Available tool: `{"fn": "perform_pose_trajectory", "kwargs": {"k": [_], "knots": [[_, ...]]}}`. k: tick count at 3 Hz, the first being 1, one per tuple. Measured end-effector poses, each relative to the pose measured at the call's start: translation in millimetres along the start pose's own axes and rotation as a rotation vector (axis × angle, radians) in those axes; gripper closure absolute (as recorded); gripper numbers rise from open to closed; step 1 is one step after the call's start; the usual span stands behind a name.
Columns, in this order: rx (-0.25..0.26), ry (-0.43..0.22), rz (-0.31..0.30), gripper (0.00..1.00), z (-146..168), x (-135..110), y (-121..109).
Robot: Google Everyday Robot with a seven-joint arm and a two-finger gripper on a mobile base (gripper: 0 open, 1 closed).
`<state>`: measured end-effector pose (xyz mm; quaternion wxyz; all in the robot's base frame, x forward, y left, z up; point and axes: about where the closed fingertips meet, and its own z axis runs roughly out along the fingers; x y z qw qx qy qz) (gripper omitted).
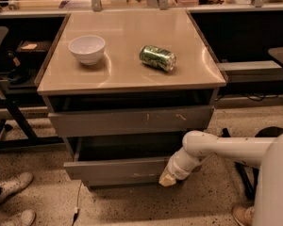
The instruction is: Close middle drawer
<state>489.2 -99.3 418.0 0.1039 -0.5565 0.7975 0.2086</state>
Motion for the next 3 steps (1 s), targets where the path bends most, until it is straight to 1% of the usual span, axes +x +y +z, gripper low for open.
{"fn": "perform_pose_trajectory", "kwargs": {"k": [1, 2, 3], "knots": [[0.015, 0.023, -0.009, 1.00, 2, -2, -24], [0.043, 0.035, -0.024, 1.00, -3, -9, -47], [0.064, 0.045, -0.033, 1.00, -4, -14, -61]]}}
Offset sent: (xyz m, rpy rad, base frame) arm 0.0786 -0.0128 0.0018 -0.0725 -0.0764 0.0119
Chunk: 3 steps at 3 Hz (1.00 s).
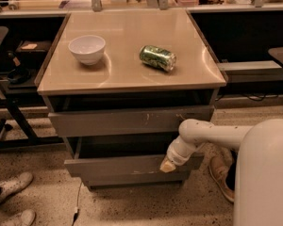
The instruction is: Close middle drawer
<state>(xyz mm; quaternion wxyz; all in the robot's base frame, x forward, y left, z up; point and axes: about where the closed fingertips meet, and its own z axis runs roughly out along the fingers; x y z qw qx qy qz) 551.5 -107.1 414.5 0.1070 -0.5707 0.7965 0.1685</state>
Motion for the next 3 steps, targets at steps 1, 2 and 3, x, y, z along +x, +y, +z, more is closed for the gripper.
{"fn": "perform_pose_trajectory", "kwargs": {"k": [1, 2, 3], "knots": [[0.000, 0.000, 0.000, 0.83, 0.0, -0.1, -0.1], [0.000, 0.000, 0.000, 0.72, 0.0, -0.1, -0.1], [0.000, 0.000, 0.000, 0.49, 0.0, -0.1, -0.1]]}}
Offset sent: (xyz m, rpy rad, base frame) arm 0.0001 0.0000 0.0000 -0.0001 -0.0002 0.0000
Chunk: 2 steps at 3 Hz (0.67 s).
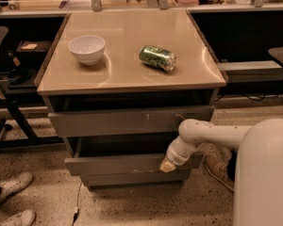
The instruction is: Close middle drawer
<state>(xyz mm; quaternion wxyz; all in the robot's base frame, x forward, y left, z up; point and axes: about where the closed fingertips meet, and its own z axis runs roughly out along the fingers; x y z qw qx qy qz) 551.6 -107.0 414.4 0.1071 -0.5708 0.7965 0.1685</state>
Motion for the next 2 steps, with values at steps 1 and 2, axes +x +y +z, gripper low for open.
{"fn": "perform_pose_trajectory", "kwargs": {"k": [1, 2], "knots": [[0.000, 0.000, 0.000, 0.25, 0.1, 0.0, 0.0], [0.000, 0.000, 0.000, 0.00, 0.2, 0.0, 0.1]]}}
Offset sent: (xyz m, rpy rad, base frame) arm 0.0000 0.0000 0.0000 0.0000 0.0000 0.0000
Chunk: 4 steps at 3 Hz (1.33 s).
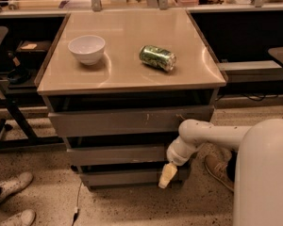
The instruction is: Close middle drawer
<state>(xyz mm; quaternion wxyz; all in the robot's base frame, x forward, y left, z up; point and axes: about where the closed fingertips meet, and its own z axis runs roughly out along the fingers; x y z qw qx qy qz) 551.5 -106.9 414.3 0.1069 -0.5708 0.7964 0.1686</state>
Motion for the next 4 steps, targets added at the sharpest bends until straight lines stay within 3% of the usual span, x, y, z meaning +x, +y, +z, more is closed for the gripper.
{"fn": "perform_pose_trajectory", "kwargs": {"k": [1, 2, 4], "knots": [[-0.001, -0.001, -0.002, 0.00, 0, 0, 1], [-0.015, 0.000, 0.042, 0.00, -20, 16, 28], [0.050, 0.038, 0.302, 0.00, -107, 57, 136]]}}
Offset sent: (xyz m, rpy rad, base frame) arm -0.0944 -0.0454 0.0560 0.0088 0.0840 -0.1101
